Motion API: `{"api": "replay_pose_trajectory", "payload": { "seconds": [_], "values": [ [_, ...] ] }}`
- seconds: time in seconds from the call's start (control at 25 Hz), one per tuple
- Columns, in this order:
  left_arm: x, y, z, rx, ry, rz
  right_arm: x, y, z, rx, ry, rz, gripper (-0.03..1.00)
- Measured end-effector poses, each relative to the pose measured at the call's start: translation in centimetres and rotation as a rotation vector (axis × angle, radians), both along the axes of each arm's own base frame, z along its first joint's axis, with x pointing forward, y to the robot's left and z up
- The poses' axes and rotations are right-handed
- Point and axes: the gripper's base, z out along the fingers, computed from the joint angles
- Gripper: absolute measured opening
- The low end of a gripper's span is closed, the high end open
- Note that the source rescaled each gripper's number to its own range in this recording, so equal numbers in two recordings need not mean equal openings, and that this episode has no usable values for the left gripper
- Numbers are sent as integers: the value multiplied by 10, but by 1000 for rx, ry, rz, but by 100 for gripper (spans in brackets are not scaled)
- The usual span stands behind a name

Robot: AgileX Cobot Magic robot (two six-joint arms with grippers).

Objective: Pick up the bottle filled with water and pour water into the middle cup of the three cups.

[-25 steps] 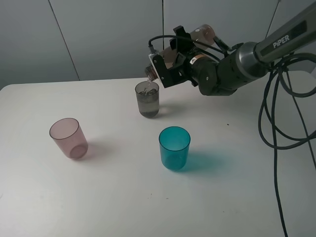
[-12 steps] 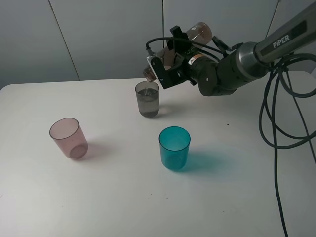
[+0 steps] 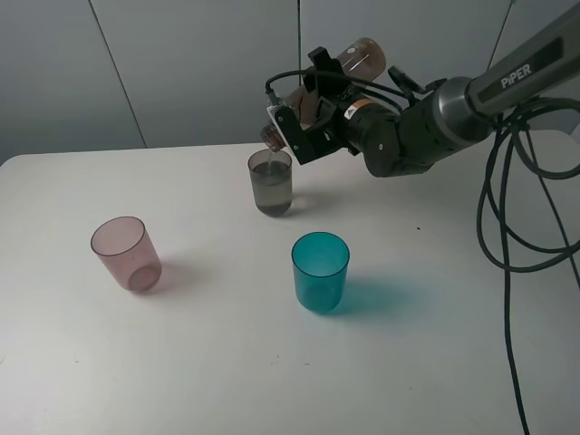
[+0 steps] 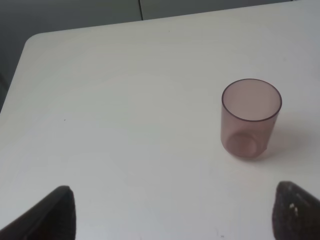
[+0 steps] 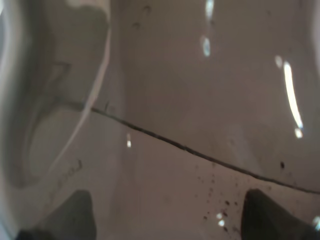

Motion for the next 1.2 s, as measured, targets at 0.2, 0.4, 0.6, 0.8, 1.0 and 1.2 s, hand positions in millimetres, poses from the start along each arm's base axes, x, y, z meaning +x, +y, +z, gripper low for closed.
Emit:
{"api": "replay_pose_trajectory", "payload": {
  "seconds": [0.2,0.4,0.6,0.8,1.0,1.2],
  "values": [
    [0,0,0,0,0,0,0,1,0,-5,-5,7,0],
    [0,0,0,0,0,0,0,1,0,-9,-7,14,0],
    [0,0,0,0,0,0,0,1,0,15,2,9,0],
    [0,0,0,0,0,0,0,0,-1,232,93,-45,0],
    [0,0,0,0,0,0,-1,0,-2,467,236,-108,0],
    [0,0,0,0,0,0,-3,-1,19,778,333,-170,0]
  ]
}}
